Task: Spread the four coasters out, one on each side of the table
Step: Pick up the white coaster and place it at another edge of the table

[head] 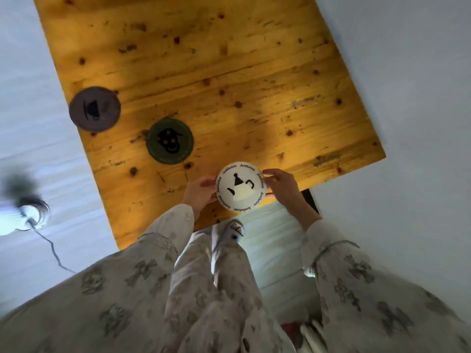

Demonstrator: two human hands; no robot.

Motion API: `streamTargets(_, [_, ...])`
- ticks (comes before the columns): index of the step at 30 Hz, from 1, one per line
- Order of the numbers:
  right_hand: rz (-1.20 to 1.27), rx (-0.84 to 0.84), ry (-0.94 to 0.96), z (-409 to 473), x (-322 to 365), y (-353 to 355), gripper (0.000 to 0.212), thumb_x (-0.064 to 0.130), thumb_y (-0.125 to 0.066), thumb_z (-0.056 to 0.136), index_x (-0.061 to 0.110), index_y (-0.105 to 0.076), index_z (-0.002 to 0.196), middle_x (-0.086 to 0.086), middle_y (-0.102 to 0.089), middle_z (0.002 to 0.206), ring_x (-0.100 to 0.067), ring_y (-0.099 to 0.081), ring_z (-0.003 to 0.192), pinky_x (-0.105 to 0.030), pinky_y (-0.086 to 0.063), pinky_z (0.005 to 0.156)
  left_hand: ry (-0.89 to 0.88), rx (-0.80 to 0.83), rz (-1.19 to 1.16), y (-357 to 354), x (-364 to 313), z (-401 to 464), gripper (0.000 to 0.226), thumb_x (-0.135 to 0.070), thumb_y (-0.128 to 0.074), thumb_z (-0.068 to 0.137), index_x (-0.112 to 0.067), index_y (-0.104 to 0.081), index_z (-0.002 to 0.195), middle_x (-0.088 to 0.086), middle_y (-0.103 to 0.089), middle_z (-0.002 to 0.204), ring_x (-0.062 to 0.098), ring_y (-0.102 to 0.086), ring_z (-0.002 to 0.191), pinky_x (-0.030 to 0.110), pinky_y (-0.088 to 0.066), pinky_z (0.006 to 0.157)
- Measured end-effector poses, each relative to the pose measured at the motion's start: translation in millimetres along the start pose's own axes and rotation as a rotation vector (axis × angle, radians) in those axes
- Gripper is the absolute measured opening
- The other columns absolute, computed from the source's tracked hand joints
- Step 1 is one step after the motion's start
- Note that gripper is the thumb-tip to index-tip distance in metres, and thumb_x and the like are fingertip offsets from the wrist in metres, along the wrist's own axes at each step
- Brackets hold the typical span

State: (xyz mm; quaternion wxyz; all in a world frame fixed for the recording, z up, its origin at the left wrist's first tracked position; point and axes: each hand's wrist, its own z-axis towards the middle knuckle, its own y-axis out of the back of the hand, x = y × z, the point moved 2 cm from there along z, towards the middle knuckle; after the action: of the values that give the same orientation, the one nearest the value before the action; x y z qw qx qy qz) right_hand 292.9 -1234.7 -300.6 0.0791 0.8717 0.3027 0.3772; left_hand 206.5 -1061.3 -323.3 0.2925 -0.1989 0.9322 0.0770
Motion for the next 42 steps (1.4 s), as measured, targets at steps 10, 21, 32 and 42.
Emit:
streamTargets(10, [-0.175, 0.030, -0.046, 23, -12, -16, 0.031, 0.009, -0.048, 0.090, 0.005, -0.059, 0.119, -0.019, -0.060, 0.127, -0.035, -0.056, 0.116, -0.051, -0.045, 0.100, 0.037, 0.022, 0.167, -4, 24, 19, 0.031, -0.010, -0.046, 0.091, -0.012, -0.052, 0.121, 0.013, -0.056, 0.127, 0.023, -0.052, 0.102, 0.040, -0.047, 0.094])
streamTargets(21, [-0.322, 0.048, -0.011, 35, -9, -20, 0.036, 0.005, -0.038, 0.090, 0.003, -0.059, 0.120, -0.022, -0.062, 0.123, -0.018, -0.050, 0.091, -0.031, -0.043, 0.084, 0.024, 0.070, 0.238, -18, 24, 26, 0.035, -0.010, -0.041, 0.092, -0.015, -0.050, 0.125, 0.010, -0.053, 0.132, 0.026, -0.049, 0.119, 0.039, -0.043, 0.099])
streamTargets(32, [-0.313, 0.050, -0.001, 40, -10, -9, 0.038, 0.008, -0.036, 0.091, 0.007, -0.059, 0.121, -0.017, -0.064, 0.121, -0.019, -0.052, 0.087, -0.026, -0.038, 0.076, 0.040, 0.046, 0.109, -34, 30, 33, 0.041, 0.002, -0.044, 0.086, -0.018, -0.054, 0.121, 0.010, -0.055, 0.126, 0.027, -0.050, 0.117, 0.046, -0.043, 0.103])
streamTargets(42, [-0.295, 0.006, 0.014, 43, -14, -1, 0.035, 0.007, -0.038, 0.090, 0.004, -0.062, 0.115, -0.023, -0.066, 0.112, -0.022, -0.050, 0.085, -0.039, -0.047, 0.084, 0.032, 0.066, 0.133, -39, 31, 40, 0.044, 0.005, -0.043, 0.085, -0.018, -0.052, 0.121, -0.008, -0.054, 0.092, 0.014, -0.052, 0.090, 0.038, -0.049, 0.092])
